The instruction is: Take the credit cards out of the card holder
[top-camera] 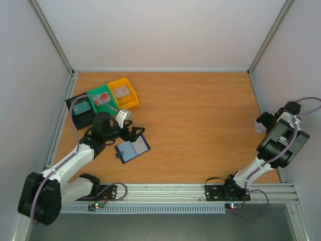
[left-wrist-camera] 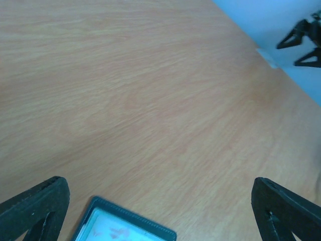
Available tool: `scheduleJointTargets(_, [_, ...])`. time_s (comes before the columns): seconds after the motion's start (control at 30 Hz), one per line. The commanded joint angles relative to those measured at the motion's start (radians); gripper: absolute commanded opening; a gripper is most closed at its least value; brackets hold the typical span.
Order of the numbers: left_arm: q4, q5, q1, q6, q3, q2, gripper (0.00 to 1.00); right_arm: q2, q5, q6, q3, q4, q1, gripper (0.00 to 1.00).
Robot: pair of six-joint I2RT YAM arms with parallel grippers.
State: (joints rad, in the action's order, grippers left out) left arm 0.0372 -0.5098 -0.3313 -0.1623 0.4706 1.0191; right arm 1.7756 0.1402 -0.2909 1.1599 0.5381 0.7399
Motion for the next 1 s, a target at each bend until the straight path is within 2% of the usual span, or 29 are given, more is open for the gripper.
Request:
scheduleJointTargets(0.0, [0.094, -0.159, 0.000, 0.116, 0.089, 0.080, 0.99, 0.087, -0.052, -0.014, 0.057, 0.002, 0.007, 0.98])
scheduleJointTargets(0.13, [0.080, -0.153, -0.012, 0.107, 0.104, 0.095, 0.99, 0.160, -0.013, -0.024, 0.108, 0.038, 0.007, 0.99])
scheduleJointTargets(0.4, [0.033, -0.158, -0.017, 0.119, 0.121, 0.103, 0.99, 0.203, 0.096, -0.033, 0.148, 0.059, 0.029, 0.99])
scheduleJointTargets(0.97, [0.044, -0.183, -0.017, 0.096, 0.128, 0.121, 0.99, 0.305, 0.071, -0.068, 0.193, 0.096, 0.050, 0.98])
